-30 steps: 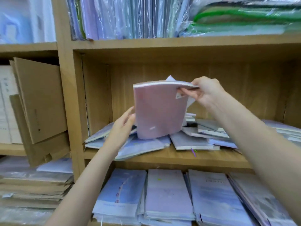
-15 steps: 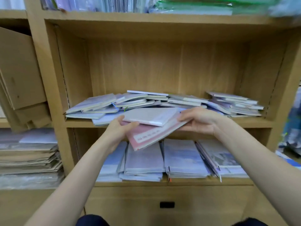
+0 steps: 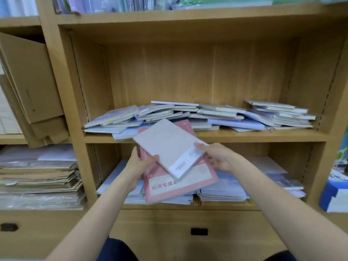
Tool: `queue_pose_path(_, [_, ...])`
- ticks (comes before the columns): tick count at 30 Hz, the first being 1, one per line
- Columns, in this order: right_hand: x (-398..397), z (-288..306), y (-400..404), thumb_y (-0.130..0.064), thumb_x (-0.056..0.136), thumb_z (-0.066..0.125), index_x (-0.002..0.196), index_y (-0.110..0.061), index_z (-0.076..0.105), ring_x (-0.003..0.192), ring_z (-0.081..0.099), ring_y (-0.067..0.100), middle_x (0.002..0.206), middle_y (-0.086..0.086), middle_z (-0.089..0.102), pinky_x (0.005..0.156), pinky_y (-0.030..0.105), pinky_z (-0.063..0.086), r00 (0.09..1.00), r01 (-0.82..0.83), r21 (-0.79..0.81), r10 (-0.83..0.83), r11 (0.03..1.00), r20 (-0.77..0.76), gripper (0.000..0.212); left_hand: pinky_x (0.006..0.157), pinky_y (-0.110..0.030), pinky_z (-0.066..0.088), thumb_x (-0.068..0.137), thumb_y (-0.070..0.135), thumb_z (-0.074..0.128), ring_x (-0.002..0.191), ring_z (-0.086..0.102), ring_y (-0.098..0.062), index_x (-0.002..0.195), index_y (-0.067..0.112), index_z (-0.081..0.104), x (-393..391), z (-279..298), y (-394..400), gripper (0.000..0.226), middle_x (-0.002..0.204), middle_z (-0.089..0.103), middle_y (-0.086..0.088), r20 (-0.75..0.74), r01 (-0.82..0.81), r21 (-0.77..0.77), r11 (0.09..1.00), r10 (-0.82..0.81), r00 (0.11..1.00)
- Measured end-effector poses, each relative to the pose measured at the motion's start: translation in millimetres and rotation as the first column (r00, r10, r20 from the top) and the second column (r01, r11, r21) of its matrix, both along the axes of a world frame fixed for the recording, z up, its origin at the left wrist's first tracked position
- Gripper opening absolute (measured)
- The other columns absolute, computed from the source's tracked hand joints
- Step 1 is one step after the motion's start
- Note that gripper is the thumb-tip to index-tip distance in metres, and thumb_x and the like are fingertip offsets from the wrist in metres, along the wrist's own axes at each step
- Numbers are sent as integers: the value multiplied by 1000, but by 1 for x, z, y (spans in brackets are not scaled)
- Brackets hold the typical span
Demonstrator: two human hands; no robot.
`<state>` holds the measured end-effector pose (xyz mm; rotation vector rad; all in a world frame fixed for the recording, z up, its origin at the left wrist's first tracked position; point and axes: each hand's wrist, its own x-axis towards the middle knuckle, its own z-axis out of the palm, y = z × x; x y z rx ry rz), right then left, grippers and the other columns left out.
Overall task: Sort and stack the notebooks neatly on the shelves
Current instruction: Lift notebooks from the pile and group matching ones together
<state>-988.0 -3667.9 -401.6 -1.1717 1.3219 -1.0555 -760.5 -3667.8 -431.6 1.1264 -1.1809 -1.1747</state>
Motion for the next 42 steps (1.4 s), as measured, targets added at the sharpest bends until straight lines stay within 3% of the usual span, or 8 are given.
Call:
queue_pose_path(8, [-22, -57, 23, -11, 84, 68, 94, -7, 48, 69, 64, 16, 91, 10, 66, 47, 23, 50, 990, -22, 8, 23, 1000, -136, 23, 77, -41, 56, 81, 11, 68, 99, 66, -22, 131, 37, 35, 7, -66, 34, 65, 113, 67, 1, 8, 189, 83, 978, -191, 982])
queue_pose_path(14, [-48, -101, 27, -15, 82, 71, 110, -3, 63, 88, 68, 26, 99, 11, 72, 74, 35, 55, 976, 7, 226, 43, 974, -216, 32, 80, -35, 56, 85, 10, 64, 94, 68, -25, 131, 27, 42, -4, -94, 34, 54, 107, 70, -12, -1, 296, 266, 917, -307, 952])
queue_pose_path(17, [-48, -122, 25, -11, 84, 68, 108, -1, 64, 78, 66, 20, 96, 11, 71, 65, 28, 53, 969, 41, 224, 16, 974, -245, 26, 77, -35, 57, 83, 7, 65, 91, 69, -26, 133, 26, 40, -4, -105, 27, 59, 105, 69, -15, -4, 315, 323, 893, -332, 943])
queue_pose_path(24, [-42, -106, -29, -20, 89, 63, 102, -1, 58, 86, 63, 24, 101, 12, 65, 71, 36, 55, 874, 104, 1, -91, 995, -477, 24, 65, -36, 57, 91, 0, 52, 84, 64, -25, 143, 35, 24, -16, -102, -32, 69, 111, 64, -14, -112, 163, 272, 949, -137, 984])
queue_pose_path(27, [-39, -88, -51, -10, 90, 59, 96, -3, 50, 90, 63, 30, 108, 19, 60, 74, 45, 56, 902, 194, -123, -226, 973, -368, 13, 68, -36, 52, 96, 5, 46, 85, 60, -23, 149, 25, 3, -16, -93, -78, 72, 118, 56, -13, 108, -42, 173, 984, 24, 994])
queue_pose_path(33, [-60, -76, -57, -10, 94, 54, 104, -13, 40, 73, 62, 25, 99, 13, 57, 52, 33, 58, 891, 191, -136, -230, 972, -391, 18, 96, -30, 43, 95, 10, 49, 123, 44, -20, 146, 15, 23, -10, -111, -101, 58, 140, 41, -4, 574, 189, 209, 959, -277, 770])
queue_pose_path(38, [-65, -86, -50, -11, 94, 53, 104, -12, 41, 86, 65, 29, 101, 15, 62, 63, 42, 57, 886, 179, -132, -218, 975, -410, 15, 116, -47, 14, 89, 30, 61, 144, 8, -33, 146, 31, 23, -7, -155, -96, 69, 157, 10, 0, 944, 307, 304, 902, -328, 29])
queue_pose_path(42, [-67, -81, -42, -10, 94, 52, 93, -9, 44, 83, 62, 25, 93, 11, 61, 60, 38, 55, 835, 209, -255, -308, 944, -456, 8, 115, -49, 12, 97, 22, 47, 143, 7, -36, 146, 34, 23, -12, -158, -92, 56, 157, 11, 3, 983, 339, 157, 928, -179, 35])
